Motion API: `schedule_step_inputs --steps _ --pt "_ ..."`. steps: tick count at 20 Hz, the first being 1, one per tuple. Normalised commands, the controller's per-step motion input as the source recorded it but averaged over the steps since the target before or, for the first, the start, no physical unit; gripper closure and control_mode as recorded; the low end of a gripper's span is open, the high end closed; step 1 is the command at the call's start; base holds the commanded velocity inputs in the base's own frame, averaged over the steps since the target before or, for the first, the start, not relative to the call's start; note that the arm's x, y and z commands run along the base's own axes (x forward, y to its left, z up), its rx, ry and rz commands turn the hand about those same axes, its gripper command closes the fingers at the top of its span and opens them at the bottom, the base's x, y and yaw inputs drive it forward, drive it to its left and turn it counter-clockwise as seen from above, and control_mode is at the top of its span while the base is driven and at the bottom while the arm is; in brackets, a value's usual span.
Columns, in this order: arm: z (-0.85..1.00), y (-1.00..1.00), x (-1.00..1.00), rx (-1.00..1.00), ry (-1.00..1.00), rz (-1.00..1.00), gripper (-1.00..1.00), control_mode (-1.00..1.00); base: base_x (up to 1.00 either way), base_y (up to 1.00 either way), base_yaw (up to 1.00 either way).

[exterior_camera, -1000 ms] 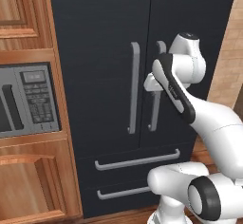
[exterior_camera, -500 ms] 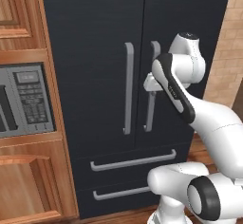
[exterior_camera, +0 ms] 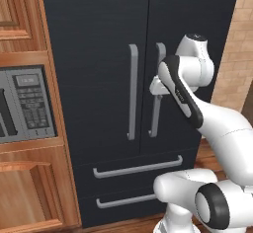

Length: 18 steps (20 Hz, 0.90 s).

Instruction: There is a bowl on the dining counter. Grab a lemon wedge from the fridge and place it in the bowl. Then get the liquor bottle and glass cup from the cabinet and place them next to the bowl.

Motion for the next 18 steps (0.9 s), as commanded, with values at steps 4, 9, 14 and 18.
schedule_step_inputs --steps 4,9,14,18 --pt "-0.01 0.08 -0.38 -0.04 -0.22 0.00 -1.00 -1.00 0.00 0.00 0.00" --pt "0.04 0.01 -0.46 -0.10 -0.39 -0.01 -1.00 -1.00 0.00 0.00 0.00" --pt "0.04 -0.04 -0.08 -0.09 -0.37 0.00 -1.00 -1.00 0.00 0.00 0.00" --pt "0.10 -0.07 -0.06 -0.11 -0.37 0.01 -1.00 -1.00 0.00 0.00 0.00"
